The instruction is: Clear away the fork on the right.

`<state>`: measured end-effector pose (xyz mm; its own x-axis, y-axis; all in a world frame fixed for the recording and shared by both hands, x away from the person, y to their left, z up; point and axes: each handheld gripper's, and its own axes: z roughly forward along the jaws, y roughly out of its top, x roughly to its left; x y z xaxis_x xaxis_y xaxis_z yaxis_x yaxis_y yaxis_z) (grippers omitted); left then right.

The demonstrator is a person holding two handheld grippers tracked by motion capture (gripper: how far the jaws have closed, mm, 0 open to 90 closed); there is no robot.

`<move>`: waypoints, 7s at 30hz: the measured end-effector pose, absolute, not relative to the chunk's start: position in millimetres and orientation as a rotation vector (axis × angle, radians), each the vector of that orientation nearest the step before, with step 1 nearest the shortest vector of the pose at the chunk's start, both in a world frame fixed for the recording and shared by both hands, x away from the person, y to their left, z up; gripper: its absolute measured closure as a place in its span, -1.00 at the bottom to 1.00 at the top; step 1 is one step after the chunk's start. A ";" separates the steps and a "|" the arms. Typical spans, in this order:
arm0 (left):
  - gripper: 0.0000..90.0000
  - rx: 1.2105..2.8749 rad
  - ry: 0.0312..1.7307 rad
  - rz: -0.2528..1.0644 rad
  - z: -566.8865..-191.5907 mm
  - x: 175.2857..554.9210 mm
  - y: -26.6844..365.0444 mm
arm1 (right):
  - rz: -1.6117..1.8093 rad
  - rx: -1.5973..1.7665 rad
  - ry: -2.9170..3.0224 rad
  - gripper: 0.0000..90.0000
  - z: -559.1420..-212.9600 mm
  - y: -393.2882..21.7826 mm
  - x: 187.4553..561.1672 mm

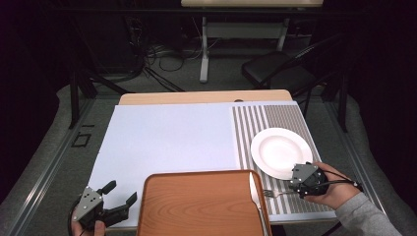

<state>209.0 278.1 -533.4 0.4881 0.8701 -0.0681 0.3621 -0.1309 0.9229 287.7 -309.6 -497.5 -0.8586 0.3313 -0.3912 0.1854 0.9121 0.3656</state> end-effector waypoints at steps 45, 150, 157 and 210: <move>-0.65 1.708 1.061 0.620 -533.6 209.2 278.9 | 0.246 0.085 2.783 0.65 -525.8 -287.5 284.1; -0.66 1.708 1.057 0.621 -533.5 208.8 279.5 | 0.737 0.826 2.474 0.91 -462.8 -287.1 265.6; -0.65 1.707 1.055 0.621 -533.2 208.5 279.6 | 0.813 0.859 2.449 0.91 -460.2 -286.1 261.4; -0.65 1.706 1.048 0.625 -532.6 207.2 280.6 | 1.144 0.745 2.590 0.91 -464.9 -195.4 224.9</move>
